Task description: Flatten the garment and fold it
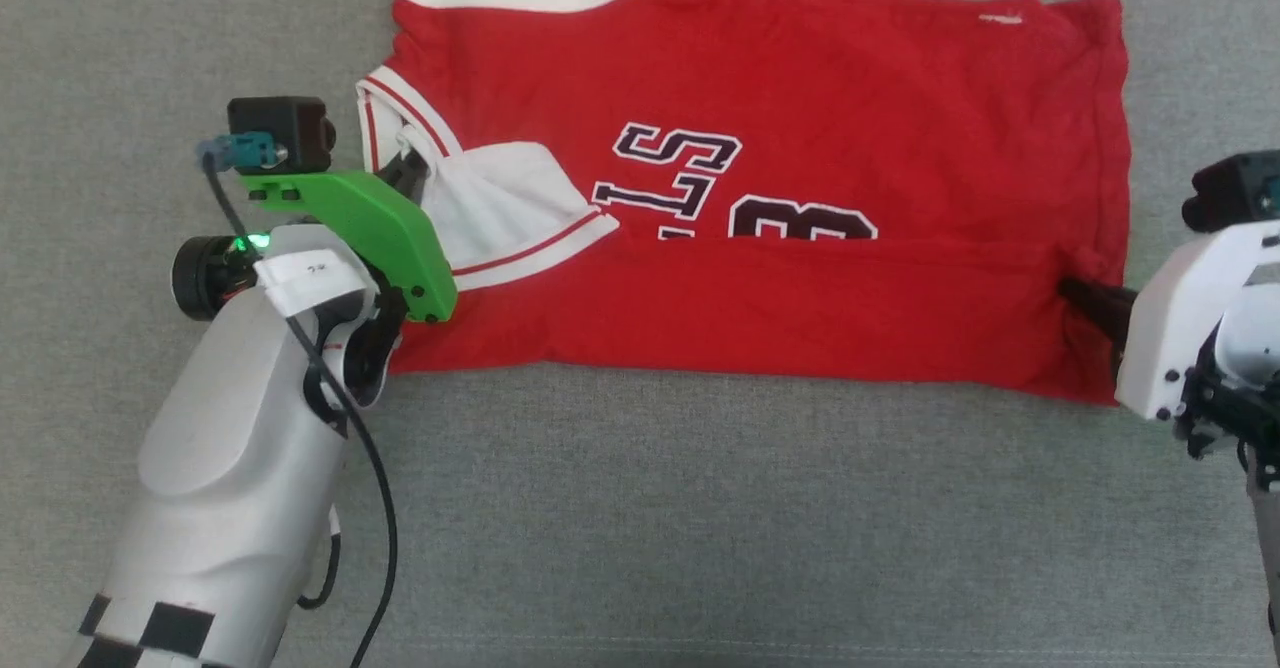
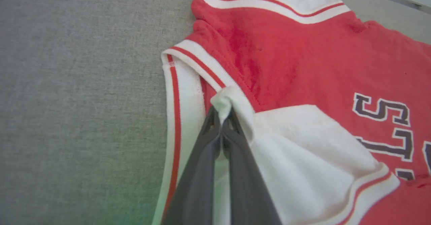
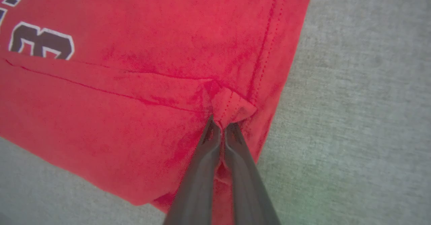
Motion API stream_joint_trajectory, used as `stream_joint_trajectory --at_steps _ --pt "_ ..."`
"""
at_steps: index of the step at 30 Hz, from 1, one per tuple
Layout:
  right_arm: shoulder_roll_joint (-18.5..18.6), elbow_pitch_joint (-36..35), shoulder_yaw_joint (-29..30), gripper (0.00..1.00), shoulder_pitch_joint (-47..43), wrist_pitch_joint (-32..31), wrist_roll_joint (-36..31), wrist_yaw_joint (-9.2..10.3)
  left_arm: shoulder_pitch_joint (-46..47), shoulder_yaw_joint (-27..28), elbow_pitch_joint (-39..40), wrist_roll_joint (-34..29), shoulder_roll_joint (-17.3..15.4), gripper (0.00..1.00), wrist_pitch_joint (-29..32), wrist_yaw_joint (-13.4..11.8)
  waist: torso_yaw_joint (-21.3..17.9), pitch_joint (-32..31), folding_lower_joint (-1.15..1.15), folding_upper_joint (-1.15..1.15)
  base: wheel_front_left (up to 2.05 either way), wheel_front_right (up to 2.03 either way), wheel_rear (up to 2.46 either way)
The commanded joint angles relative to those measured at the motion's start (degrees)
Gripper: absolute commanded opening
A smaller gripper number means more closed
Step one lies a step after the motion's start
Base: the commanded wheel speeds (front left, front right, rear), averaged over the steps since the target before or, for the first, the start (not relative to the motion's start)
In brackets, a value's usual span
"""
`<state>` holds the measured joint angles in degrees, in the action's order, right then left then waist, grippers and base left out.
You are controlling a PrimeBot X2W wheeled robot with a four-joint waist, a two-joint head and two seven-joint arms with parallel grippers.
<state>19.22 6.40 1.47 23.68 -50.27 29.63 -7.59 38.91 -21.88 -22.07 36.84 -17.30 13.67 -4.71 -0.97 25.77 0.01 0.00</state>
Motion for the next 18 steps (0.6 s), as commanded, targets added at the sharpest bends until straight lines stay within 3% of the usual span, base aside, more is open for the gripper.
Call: stream_joint_trajectory --at_steps 1,6,7,8,9,10,18 --pt "-0.1 1.1 -0.6 0.00 0.6 -0.8 -0.3 0.10 1.3 -0.3 -1.2 -0.5 0.5 0.00 -0.4 0.5 0.1 2.1 -0.01 0.00 0.00 0.00 0.00" --pt "0.0 2.5 -0.9 0.00 0.7 -1.8 -0.1 0.10 2.1 -1.0 -5.8 0.0 1.6 0.00 -0.6 1.3 0.4 1.7 -0.01 0.00 0.00 0.00 0.00" --pt "-0.1 2.7 -0.9 0.07 0.7 -1.6 0.0 0.10 2.2 -1.0 -6.5 0.0 1.7 0.00 -0.8 1.5 0.4 1.3 -0.01 0.00 0.00 0.00 0.00" --pt "-0.3 2.8 -0.8 0.47 0.7 -1.3 0.3 0.10 2.3 -1.0 -7.3 0.2 1.8 0.38 -1.0 1.6 0.5 0.6 -0.01 0.00 0.00 0.00 0.00" --pt "-0.5 2.9 -0.8 1.00 0.6 -1.0 0.5 0.10 2.3 -1.1 -8.0 0.2 1.9 0.94 -1.0 1.7 0.5 -0.1 -0.01 0.00 0.00 0.00 0.00" --pt "-0.6 3.0 -0.7 1.00 0.4 -0.8 0.8 0.10 2.3 -1.0 -8.5 0.3 1.9 1.00 -1.3 1.7 0.5 -1.0 -0.01 0.00 0.00 0.00 0.00" --pt "-1.2 1.3 2.1 1.00 -2.0 4.4 2.4 0.10 1.2 1.1 -9.6 1.9 1.0 1.00 -4.0 1.7 0.7 -10.7 -0.01 0.00 0.00 0.00 0.00"
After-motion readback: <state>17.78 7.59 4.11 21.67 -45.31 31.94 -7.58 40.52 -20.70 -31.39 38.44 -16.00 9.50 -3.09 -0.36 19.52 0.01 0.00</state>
